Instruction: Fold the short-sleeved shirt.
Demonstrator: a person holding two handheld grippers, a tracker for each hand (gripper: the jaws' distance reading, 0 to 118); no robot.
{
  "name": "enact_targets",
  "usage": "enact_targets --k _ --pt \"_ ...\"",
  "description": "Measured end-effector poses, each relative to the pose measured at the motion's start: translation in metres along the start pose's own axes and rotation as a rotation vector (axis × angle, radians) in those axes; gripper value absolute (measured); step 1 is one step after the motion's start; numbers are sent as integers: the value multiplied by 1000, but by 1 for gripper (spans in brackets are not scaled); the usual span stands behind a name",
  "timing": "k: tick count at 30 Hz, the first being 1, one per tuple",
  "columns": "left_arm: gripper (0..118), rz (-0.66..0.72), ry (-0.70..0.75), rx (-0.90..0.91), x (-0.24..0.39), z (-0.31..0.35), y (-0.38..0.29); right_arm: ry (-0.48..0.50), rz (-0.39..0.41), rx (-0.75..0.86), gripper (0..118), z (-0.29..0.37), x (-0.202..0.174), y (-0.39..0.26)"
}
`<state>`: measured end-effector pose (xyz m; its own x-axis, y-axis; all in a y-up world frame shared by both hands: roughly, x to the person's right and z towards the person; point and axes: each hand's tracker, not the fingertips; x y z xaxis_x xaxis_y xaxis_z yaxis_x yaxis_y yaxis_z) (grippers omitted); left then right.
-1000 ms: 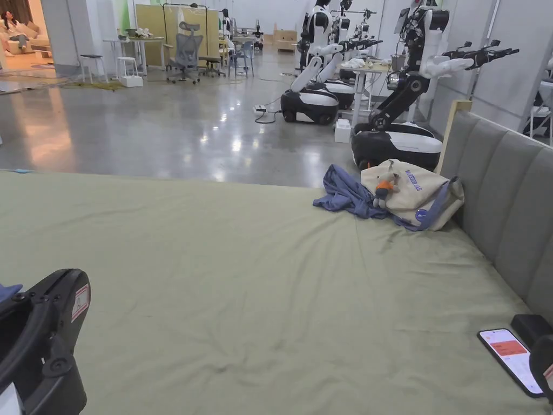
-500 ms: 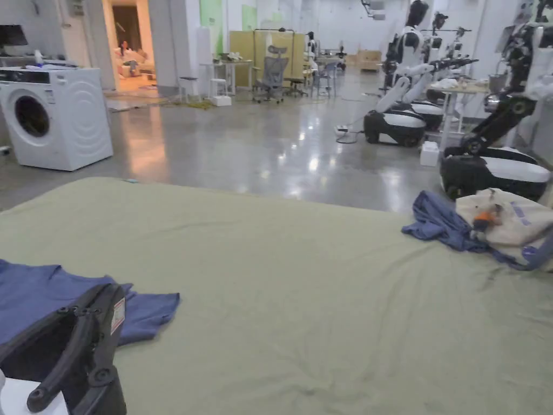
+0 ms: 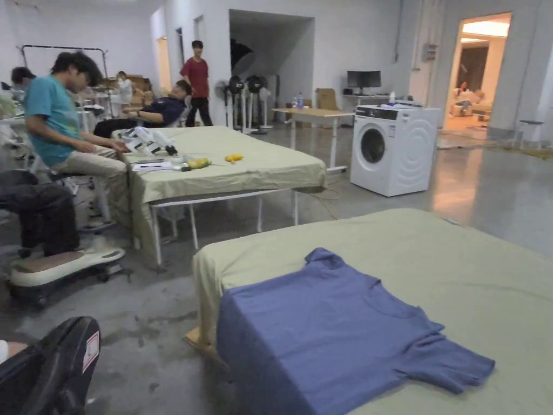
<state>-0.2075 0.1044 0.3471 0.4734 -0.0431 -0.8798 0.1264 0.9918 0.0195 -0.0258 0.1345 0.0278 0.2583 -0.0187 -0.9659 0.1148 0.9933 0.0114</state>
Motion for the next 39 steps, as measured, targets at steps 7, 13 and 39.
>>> enact_targets --k 7,13,39 --pt "3 -11 60 -39 -3 -19 -6 68 -30 -41 6 -27 10 -20" --pt "3 -48 -375 -274 43 -192 -34 -118 -34 -114 6 -31 56 -45" --pt "103 -366 -543 -1352 297 -700 -298 -647 -164 -336 6 -42 213 -122"
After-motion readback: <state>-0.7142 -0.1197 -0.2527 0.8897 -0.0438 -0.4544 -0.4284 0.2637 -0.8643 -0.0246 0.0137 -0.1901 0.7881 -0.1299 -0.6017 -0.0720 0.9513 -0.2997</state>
